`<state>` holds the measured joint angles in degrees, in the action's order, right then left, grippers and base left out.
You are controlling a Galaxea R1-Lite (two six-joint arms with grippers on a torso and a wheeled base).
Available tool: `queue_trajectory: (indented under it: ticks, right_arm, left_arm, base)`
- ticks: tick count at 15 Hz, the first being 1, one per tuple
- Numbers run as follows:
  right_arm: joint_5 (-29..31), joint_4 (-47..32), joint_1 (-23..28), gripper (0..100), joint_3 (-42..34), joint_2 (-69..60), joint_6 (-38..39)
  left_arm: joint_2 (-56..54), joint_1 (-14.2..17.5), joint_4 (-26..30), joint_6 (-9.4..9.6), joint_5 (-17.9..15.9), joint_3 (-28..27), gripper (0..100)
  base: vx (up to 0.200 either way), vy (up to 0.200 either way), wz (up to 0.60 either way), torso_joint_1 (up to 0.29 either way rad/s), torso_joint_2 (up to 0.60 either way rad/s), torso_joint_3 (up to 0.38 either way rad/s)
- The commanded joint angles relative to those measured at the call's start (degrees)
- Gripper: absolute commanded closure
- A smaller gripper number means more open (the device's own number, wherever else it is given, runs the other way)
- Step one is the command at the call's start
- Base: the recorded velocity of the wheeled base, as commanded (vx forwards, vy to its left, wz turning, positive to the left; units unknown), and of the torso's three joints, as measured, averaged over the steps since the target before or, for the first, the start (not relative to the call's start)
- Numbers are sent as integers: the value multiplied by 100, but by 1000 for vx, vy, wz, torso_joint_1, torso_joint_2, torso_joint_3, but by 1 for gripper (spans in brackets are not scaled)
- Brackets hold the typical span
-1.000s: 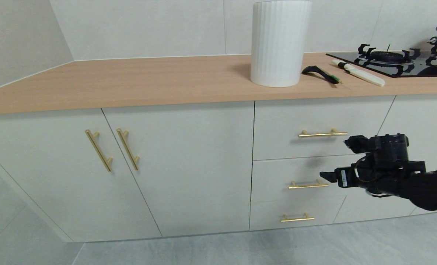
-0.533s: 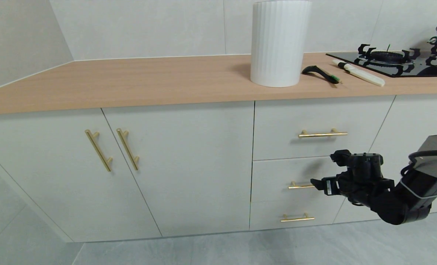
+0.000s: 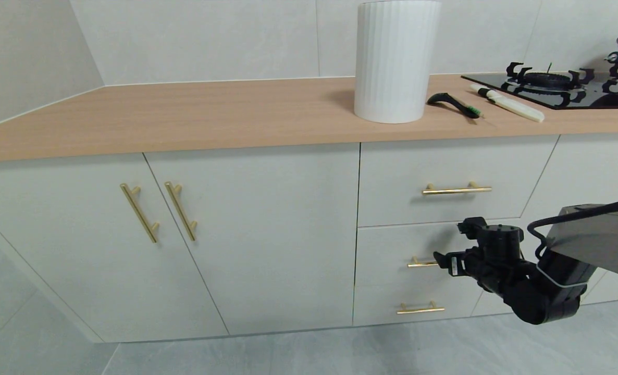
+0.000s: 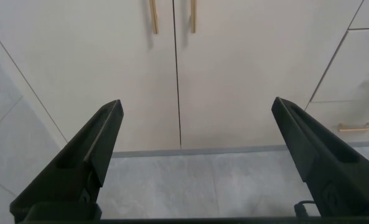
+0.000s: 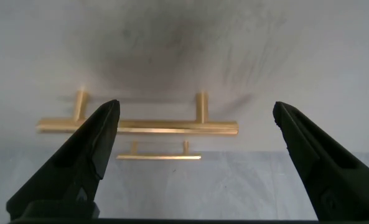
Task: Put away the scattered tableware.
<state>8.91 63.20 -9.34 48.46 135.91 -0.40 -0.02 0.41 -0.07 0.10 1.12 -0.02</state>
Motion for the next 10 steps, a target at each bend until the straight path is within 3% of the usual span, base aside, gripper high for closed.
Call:
queue_trajectory:
  ticks: [1, 10]
  right_arm:
    - [76, 35, -7, 0, 164, 216, -4]
    - [304, 299, -95, 0, 401, 594, -21]
  left_arm:
    - [2, 2, -1, -1, 2, 2, 0]
    - [2, 2, -1, -1, 2, 2, 0]
  base:
    - [0, 0, 0, 0, 0, 0]
    - [0, 0, 0, 0, 0, 0]
